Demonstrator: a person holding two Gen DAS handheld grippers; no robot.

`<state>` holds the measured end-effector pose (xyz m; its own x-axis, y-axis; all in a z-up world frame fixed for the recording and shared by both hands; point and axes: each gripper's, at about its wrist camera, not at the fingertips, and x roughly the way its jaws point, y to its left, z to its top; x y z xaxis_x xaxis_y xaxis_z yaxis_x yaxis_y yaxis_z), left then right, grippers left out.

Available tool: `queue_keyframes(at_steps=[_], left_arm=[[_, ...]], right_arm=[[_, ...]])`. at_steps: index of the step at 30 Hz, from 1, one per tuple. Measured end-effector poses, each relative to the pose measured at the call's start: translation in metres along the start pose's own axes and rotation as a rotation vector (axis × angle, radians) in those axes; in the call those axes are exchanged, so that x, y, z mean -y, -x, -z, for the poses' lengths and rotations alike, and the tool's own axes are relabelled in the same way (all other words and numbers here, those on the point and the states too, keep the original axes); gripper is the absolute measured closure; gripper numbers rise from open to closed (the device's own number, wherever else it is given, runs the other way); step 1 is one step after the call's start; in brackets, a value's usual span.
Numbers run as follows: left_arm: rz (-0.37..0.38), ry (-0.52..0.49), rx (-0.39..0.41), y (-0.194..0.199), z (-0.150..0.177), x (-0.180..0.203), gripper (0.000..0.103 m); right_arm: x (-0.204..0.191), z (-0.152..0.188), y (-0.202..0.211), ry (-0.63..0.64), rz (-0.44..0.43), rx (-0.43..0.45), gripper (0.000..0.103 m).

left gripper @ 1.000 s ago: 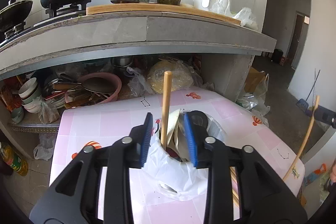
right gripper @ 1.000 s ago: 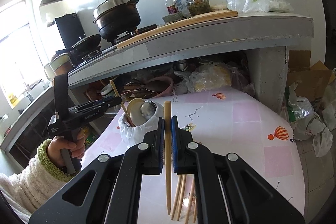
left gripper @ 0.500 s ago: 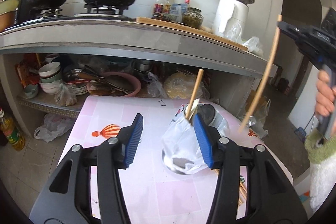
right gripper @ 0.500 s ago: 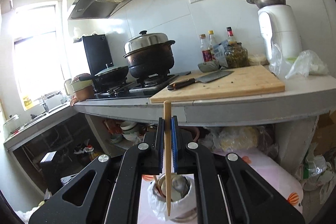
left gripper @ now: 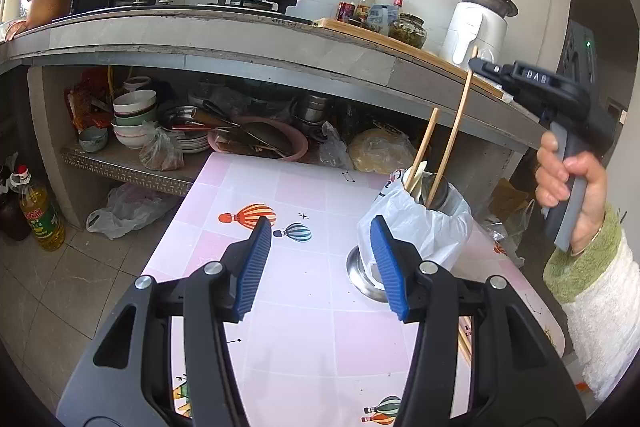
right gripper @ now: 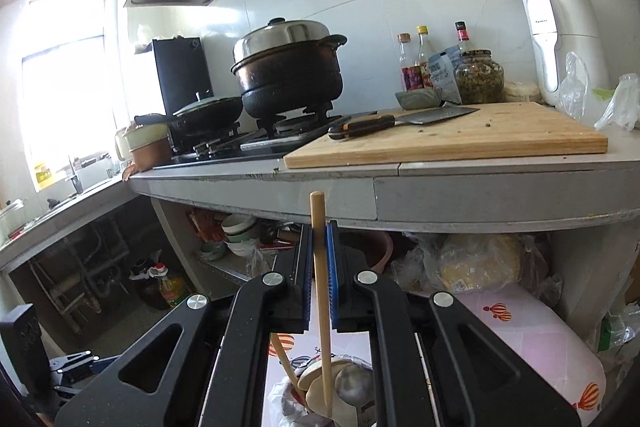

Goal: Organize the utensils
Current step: 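Lower the right gripper's chopstick into the holder and open the right gripper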

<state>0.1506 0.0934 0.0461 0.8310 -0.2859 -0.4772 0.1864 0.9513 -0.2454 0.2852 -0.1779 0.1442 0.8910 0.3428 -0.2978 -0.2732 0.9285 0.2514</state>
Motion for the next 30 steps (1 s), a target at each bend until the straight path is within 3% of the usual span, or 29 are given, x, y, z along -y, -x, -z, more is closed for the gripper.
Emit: queue_keyframes(at_steps=[16,18,19,21,30], left_arm=[[0.017,-0.004,-0.025,-0.01,0.005,0.005,0.054],[0.019,-0.007,-0.028,-0.011,0.006,0.007,0.054],[0.02,-0.01,-0.03,-0.011,0.006,0.008,0.054],[0.023,-0.016,-0.032,-0.011,0.006,0.011,0.054],[0.047,-0.04,-0.052,-0.017,0.009,0.025,0.054]], right_arm=[[0.011,0.058,-0.025,-0.033,-0.033,-0.214,0.094],[0.013,0.059,-0.022,-0.04,-0.039,-0.217,0.09],[0.014,0.058,-0.019,-0.047,-0.046,-0.214,0.082],[0.017,0.056,-0.012,-0.061,-0.054,-0.199,0.075],[0.045,0.052,0.045,-0.15,-0.068,-0.123,0.074]])
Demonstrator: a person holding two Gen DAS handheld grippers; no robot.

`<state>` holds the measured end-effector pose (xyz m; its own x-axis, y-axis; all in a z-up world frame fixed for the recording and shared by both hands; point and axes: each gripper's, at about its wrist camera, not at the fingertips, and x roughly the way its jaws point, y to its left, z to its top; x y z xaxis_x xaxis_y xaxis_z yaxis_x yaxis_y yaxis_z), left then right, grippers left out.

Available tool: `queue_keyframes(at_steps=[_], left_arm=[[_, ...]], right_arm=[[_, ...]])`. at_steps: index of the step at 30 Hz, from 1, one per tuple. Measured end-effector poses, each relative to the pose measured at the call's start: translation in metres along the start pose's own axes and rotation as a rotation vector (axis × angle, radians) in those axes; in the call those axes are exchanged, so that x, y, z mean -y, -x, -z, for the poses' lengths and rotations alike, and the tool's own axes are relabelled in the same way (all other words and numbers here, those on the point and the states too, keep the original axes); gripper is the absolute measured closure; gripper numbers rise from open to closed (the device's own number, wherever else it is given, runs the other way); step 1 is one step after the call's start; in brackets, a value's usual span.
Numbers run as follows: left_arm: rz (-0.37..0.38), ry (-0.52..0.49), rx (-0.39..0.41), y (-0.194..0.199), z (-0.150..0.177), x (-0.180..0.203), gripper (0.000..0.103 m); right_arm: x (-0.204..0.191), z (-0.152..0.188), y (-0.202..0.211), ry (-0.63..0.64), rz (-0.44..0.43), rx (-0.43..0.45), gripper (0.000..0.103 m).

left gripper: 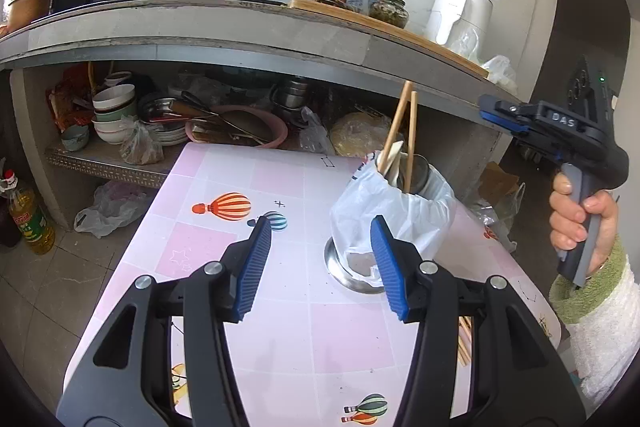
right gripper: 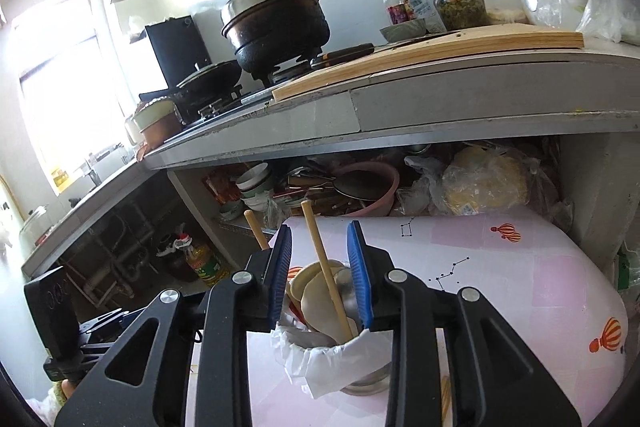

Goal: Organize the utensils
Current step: 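Lower the right gripper's chopstick into the holder and open the right gripper, then move both grippers back down to the remaining bamboo chopsticks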

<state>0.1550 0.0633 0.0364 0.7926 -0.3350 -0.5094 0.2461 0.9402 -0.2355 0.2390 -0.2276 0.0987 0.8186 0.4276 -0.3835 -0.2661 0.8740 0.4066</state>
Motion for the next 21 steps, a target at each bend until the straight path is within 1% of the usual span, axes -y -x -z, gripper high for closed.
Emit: queue_keyframes(at_steps=[5,8,10,14,18,21], left_arm=[[0.032,-0.033,-0.017,-0.005,0.007,0.012,0.054],[0.061,-0.047,-0.042,-0.012,0.014,0.02,0.054],[0.079,-0.058,-0.063,-0.018,0.02,0.025,0.054],[0.112,-0.085,-0.105,-0.031,0.031,0.041,0.054],[0.144,-0.123,-0.162,-0.049,0.049,0.058,0.053],[0.177,-0.135,-0.206,-0.066,0.06,0.068,0.054]], right_arm=[[0.026,0.019,0.039,-0.051,0.062,0.017,0.074],[0.044,0.041,0.051,-0.084,0.108,-0.016,0.074],[0.055,0.061,0.052,-0.105,0.132,-0.057,0.074],[0.074,0.109,0.036,-0.158,0.172,-0.17,0.075],[0.089,0.155,0.011,-0.187,0.217,-0.29,0.082],[0.097,0.178,-0.003,-0.201,0.241,-0.353,0.086]])
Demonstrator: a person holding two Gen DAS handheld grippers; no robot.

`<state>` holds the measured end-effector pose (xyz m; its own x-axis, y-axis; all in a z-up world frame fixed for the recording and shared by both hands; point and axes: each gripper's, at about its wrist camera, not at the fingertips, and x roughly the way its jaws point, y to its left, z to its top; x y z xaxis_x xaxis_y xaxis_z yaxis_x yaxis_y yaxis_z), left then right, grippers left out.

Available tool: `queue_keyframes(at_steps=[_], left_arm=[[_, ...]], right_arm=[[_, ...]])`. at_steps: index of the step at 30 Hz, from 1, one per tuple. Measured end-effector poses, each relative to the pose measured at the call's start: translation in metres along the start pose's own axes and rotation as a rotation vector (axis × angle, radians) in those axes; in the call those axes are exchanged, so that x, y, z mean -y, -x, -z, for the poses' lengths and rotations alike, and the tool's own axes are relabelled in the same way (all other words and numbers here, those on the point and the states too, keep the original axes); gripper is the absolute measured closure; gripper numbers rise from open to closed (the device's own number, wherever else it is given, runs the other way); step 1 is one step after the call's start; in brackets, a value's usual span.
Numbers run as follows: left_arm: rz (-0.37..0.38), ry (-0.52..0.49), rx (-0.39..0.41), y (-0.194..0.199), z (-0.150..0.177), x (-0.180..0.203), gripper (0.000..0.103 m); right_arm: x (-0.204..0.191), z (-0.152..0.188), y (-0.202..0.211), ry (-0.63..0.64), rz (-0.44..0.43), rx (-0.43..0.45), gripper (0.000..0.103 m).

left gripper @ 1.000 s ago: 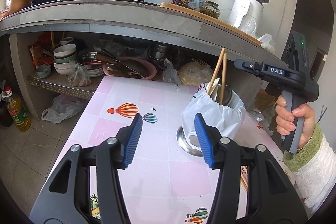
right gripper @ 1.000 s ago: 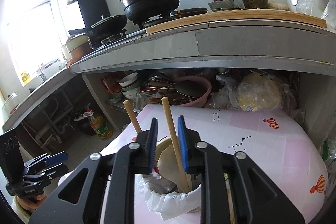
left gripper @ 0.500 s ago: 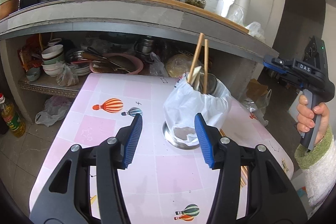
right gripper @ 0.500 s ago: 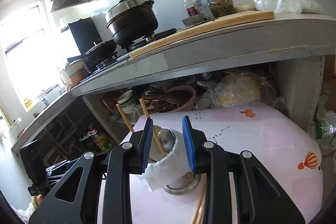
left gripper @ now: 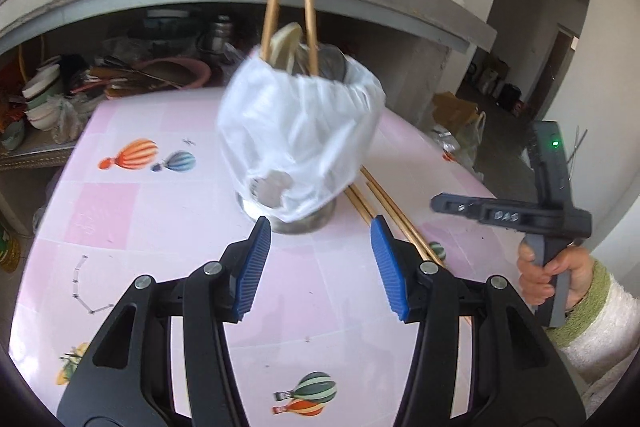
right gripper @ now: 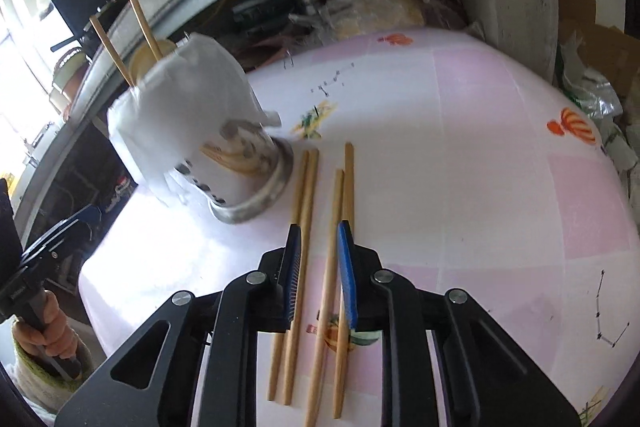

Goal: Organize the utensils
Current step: 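Move both grippers back down to the remaining bamboo chopsticks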

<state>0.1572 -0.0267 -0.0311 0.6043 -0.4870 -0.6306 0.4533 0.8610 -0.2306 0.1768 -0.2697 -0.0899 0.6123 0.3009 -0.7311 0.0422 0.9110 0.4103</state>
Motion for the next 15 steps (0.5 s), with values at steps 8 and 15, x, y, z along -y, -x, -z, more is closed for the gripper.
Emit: queue_keyframes(at_steps=[8,15], left_arm=[[0.094,-0.059,-0.111,-0.07,0.003,0.03,0.069],[0.098,-0.07,-0.195,-0.115,0.004,0.041,0.079]], right_arm=[[0.004,0.006,-0.022,0.016,0.045,-0.054,0.088],[0.006,0.008,-0.031,0.044,0.048,-0.082,0.094]])
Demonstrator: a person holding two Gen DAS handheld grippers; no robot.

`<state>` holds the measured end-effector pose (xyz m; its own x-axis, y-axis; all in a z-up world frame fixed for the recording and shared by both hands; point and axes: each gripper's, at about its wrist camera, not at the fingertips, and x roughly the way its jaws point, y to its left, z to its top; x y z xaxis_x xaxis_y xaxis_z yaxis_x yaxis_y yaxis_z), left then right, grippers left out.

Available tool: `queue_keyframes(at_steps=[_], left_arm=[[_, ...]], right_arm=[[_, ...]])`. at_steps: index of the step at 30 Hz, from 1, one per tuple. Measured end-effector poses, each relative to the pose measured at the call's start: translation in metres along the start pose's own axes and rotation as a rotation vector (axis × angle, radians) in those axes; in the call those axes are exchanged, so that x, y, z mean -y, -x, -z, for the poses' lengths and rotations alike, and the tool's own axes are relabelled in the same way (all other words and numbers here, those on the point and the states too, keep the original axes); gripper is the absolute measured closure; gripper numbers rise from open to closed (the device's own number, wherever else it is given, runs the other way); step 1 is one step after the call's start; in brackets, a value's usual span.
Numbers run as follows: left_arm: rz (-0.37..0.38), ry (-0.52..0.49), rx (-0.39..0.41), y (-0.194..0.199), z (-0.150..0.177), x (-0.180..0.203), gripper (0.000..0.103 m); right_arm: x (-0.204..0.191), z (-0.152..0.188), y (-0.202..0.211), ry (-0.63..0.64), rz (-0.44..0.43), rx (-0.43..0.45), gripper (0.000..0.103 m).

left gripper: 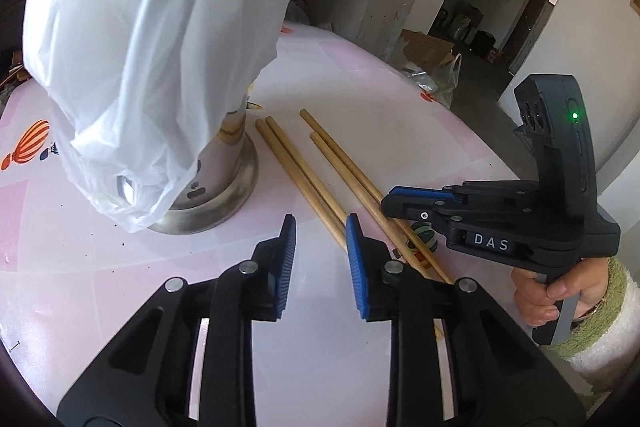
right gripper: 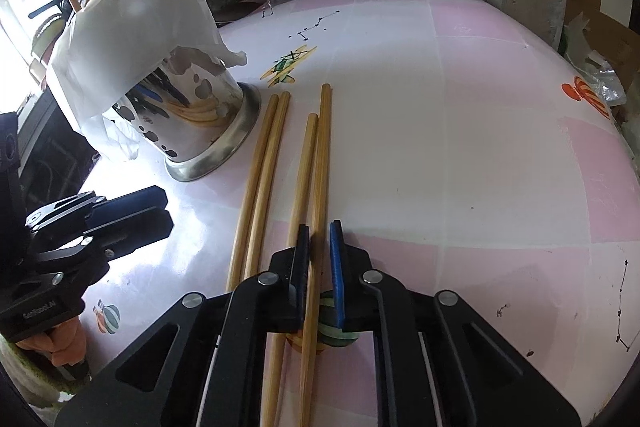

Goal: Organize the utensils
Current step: 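Move both grippers back down to the remaining bamboo chopsticks, then close the right gripper on a chopstick while the left gripper closes on another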

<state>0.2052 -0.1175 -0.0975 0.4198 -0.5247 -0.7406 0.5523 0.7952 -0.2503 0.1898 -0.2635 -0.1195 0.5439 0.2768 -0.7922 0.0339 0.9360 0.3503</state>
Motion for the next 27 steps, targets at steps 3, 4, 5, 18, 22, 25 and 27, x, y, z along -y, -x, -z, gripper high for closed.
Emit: queue_keyframes(at_steps=[3,4,5,18,22,25,27], left_arm=[[0.0,-0.005,-0.015,-0.009,-0.002,0.002,0.079],[-0.001,-0.008,-0.02,-0.012,-0.004,0.004,0.079],[0.0,-0.01,-0.025,-0.014,-0.004,0.005,0.079],[-0.041,-0.014,-0.072,-0.042,-0.009,0.017,0.079],[-0.062,-0.016,-0.081,-0.058,-0.013,0.025,0.079],[-0.076,-0.024,-0.088,-0.066,-0.013,0.031,0.079],[-0.095,-0.04,-0.084,-0.07,-0.013,0.034,0.079]], right_arm=[[0.0,-0.001,-0.001,0.001,-0.001,0.002,0.096],[0.0,-0.001,-0.001,0.002,0.001,0.004,0.096],[0.0,0.0,-0.001,0.004,0.007,0.006,0.096],[0.025,0.026,0.022,-0.136,0.0,0.036,0.096],[0.026,0.031,0.024,-0.163,-0.011,0.046,0.096],[0.026,0.033,0.025,-0.172,-0.017,0.048,0.096],[0.027,0.033,0.025,-0.177,-0.021,0.048,0.096]])
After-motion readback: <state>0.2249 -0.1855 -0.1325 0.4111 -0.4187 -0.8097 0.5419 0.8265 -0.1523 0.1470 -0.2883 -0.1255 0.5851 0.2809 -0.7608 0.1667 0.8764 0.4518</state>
